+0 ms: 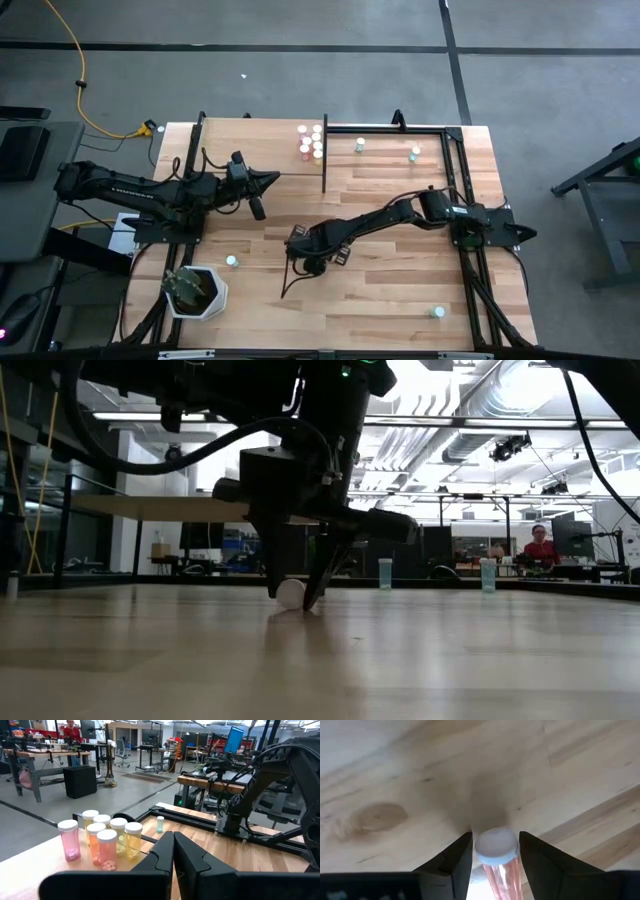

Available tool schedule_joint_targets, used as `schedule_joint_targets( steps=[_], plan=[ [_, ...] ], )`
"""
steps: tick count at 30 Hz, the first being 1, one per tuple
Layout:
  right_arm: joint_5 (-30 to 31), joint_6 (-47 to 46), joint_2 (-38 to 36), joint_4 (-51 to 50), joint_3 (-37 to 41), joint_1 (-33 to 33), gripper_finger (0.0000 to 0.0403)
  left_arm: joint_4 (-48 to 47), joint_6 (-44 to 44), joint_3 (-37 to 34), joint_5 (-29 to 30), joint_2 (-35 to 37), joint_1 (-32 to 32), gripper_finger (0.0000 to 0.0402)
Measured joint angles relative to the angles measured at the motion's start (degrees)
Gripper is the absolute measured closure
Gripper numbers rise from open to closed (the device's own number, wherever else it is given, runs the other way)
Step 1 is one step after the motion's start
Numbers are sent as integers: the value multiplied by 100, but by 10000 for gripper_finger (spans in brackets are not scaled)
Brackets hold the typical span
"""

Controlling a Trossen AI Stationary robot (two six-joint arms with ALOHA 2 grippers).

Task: Pick and place medicine bottles onto shelf by color
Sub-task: Put the orange pill bottle on the shelf

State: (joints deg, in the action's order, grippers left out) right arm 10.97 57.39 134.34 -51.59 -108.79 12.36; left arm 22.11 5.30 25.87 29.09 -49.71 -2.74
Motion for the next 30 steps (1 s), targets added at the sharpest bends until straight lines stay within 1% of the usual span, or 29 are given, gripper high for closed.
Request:
schedule_joint_targets(
  steps=[12,19,30],
  plan=[
    [-60,-97,0,6,0,-18,251,0,0,0,0,0,0,401],
    [-205,-96,0,2,0,-64,253,0,0,0,1,0,0,401],
    [-228,-312,0,-15,0,-63,293,0,0,0,0,0,0,402]
  ],
)
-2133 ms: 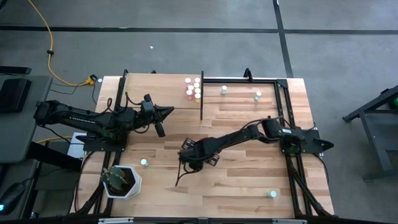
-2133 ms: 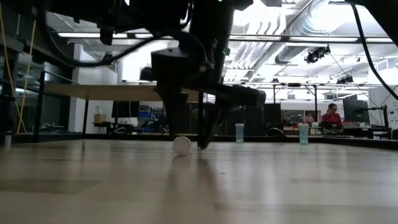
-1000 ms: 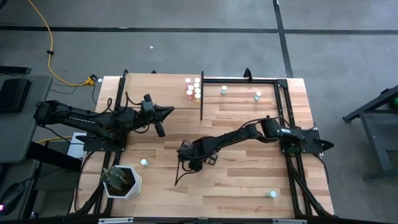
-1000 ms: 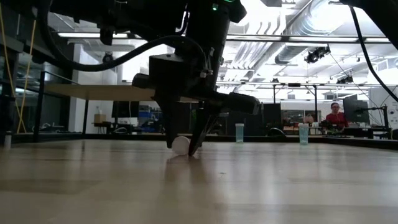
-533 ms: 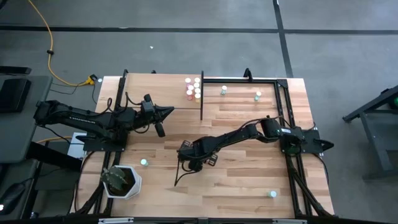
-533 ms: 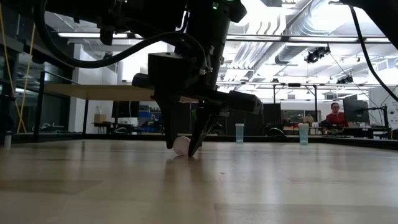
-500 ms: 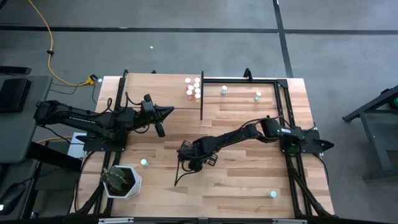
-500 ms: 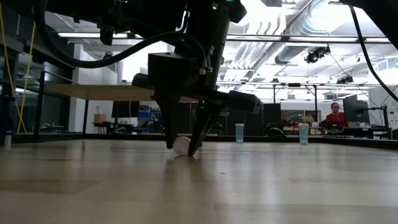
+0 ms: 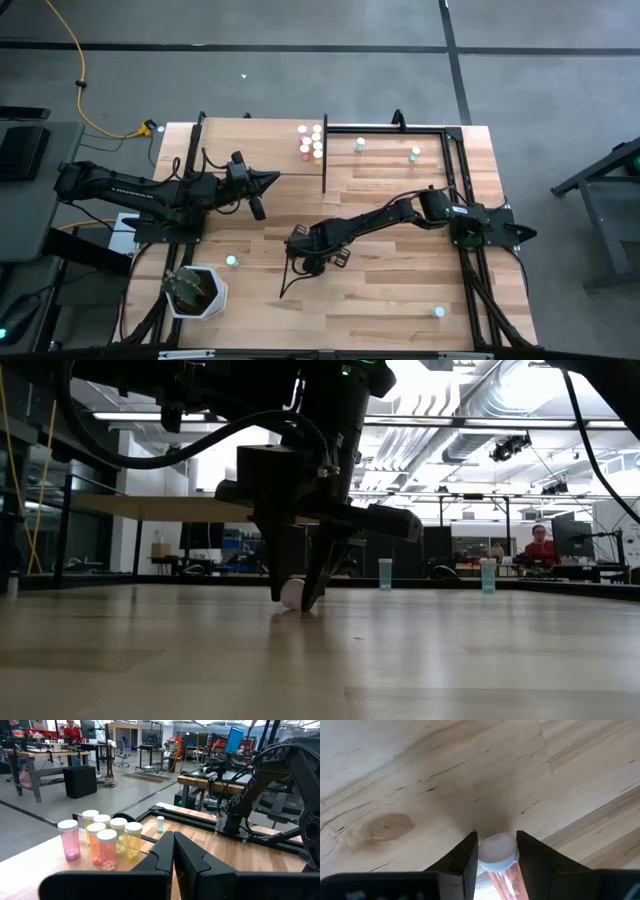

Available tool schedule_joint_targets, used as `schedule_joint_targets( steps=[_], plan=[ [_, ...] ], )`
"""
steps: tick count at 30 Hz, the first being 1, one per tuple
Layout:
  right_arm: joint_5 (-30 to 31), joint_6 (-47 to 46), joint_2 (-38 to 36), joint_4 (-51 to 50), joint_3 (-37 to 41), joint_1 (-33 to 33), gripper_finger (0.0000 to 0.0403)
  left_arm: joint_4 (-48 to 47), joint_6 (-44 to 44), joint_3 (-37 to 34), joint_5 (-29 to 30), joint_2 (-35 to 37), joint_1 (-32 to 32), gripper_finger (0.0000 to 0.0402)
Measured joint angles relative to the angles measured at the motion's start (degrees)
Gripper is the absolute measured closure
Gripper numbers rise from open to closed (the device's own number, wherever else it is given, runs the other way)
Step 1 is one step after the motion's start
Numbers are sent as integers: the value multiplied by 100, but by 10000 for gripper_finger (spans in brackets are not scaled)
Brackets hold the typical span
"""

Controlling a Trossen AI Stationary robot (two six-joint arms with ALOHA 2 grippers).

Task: Pick and place medicine bottles onto shelf by color
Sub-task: Put the orange pill bottle on the shelf

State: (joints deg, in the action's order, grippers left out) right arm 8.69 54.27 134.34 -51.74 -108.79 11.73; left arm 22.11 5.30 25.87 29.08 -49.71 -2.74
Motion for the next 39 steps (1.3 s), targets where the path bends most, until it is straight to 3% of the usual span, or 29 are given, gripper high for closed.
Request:
schedule_joint_targets(
  steps=[9,16,21,27,32,36,39],
  plan=[
    [-158,-757,-39,-380,-393,-101,298,-2,-20,0,2,0,0,401],
    [-1605,-2257,-712,-871,-373,-780,299,-75,-58,-2,0,0,20,401],
    [-2588,-2836,-1579,-311,819,-1219,299,-155,-59,-2,-11,0,22,401],
    [-2692,-3580,-3148,2267,3641,-1400,299,-171,-59,-2,-10,0,20,401],
    [-2669,-4250,-4225,6209,5681,-1349,299,-10,-54,-2,-7,0,3,402],
    [-2215,-4679,-4414,9332,6537,-1389,299,92,-44,-2,-5,0,4,402],
    [-1746,-5080,-4334,10328,6584,-1545,299,132,-44,-2,-5,0,4,401]
  ],
)
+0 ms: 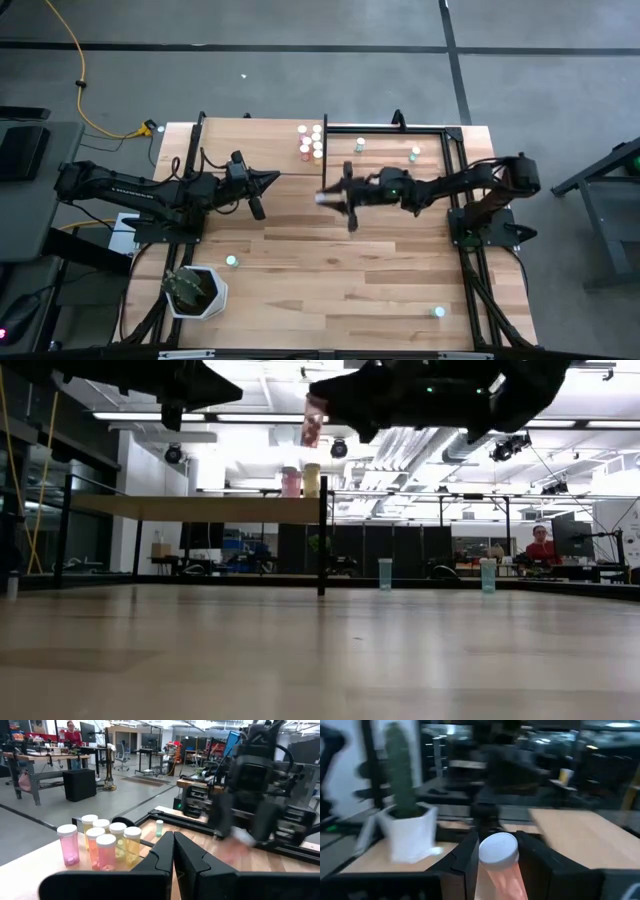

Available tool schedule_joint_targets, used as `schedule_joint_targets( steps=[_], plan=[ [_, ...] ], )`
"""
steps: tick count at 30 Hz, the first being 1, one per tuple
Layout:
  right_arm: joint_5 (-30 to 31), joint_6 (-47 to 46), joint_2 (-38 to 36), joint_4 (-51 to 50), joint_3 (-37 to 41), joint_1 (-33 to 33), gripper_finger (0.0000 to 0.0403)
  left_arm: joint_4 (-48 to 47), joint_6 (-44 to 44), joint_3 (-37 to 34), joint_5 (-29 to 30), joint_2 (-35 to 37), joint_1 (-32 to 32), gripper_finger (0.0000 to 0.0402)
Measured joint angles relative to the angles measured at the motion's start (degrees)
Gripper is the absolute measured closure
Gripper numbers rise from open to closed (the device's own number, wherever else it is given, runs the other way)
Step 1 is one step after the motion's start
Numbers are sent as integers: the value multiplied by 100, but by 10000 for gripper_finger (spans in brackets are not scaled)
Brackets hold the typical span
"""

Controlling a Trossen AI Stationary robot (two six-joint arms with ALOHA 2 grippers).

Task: Pick and place medicine bottles onto shelf by color
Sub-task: Put the orange pill bottle on the shelf

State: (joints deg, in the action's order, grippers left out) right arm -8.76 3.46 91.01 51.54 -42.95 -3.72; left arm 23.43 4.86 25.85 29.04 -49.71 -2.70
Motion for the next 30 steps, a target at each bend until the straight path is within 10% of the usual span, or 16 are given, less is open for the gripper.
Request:
schedule_joint_targets(
  steps=[15,30],
  plan=[
    [2159,-467,1432,-1597,-2148,-278,299,-3,-58,0,13,0,2,402],
    [3176,-907,1497,-1870,-2239,-263,299,-3,-58,0,12,0,2,402]
  ],
)
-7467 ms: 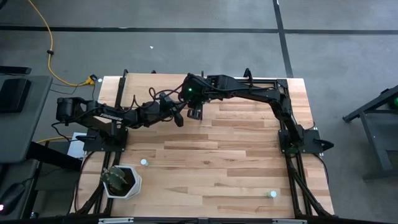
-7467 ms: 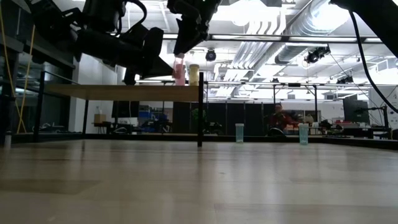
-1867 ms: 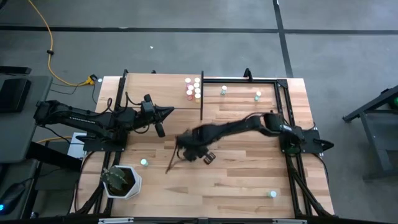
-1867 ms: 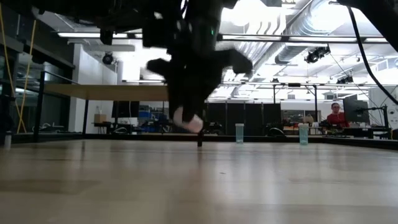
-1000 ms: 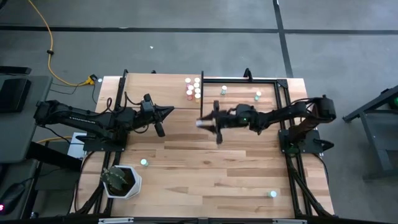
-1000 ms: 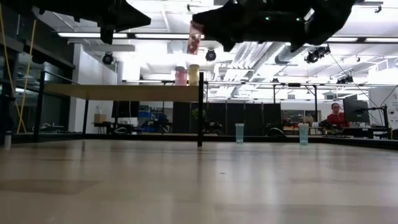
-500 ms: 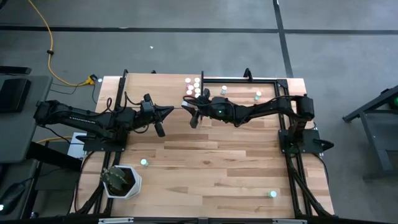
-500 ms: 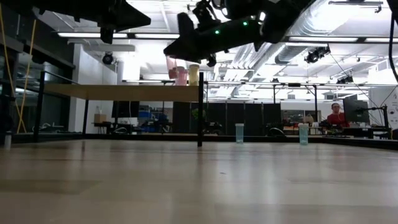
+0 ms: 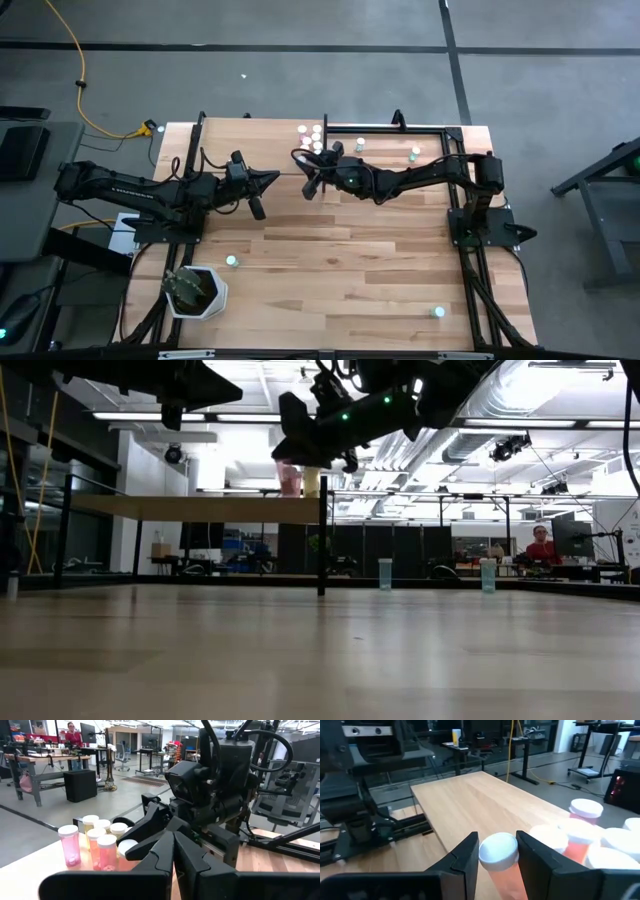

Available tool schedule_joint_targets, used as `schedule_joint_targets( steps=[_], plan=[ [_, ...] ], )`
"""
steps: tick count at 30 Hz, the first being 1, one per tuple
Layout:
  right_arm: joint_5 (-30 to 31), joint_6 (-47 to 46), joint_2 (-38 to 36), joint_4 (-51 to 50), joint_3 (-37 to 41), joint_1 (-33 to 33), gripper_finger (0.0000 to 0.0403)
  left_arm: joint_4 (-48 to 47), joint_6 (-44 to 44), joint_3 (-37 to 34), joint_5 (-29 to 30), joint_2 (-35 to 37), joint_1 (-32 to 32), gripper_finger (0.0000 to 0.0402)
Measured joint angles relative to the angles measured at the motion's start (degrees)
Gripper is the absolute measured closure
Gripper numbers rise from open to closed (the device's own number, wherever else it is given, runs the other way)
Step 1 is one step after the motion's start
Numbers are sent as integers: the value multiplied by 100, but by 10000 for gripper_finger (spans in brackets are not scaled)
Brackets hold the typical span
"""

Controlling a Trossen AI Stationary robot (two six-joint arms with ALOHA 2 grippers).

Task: Pick and place medicine bottles onto shelf by color
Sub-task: Put the orange pill bottle on the shelf, then put the top left green pill bottle on the shelf

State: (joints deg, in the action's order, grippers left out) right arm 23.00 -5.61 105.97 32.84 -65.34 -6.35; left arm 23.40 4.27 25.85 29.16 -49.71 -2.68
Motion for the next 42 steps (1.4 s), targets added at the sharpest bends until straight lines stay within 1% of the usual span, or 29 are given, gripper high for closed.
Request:
schedule_joint_targets(
  steps=[3,8,19,27,30,35,38,42],
  plan=[
    [38,-11,0,-55,0,0,299,2,0,0,-1,0,0,402],
    [36,-338,0,-75,0,0,299,2,1,0,-1,0,0,401],
    [31,-743,0,-92,0,-13,299,2,2,0,-1,0,0,401],
    [29,-699,0,-94,0,-13,298,2,2,0,-2,0,0,401],
    [14,-693,0,-93,0,-13,281,2,2,0,-3,0,0,401],
    [14,-571,0,-92,0,-13,223,2,2,0,-3,0,0,401],
    [82,-337,0,-92,0,-13,194,2,2,0,-3,0,-1,401],
    [143,-270,-8,-95,0,-13,174,2,2,0,-3,0,-1,401]
  ],
)
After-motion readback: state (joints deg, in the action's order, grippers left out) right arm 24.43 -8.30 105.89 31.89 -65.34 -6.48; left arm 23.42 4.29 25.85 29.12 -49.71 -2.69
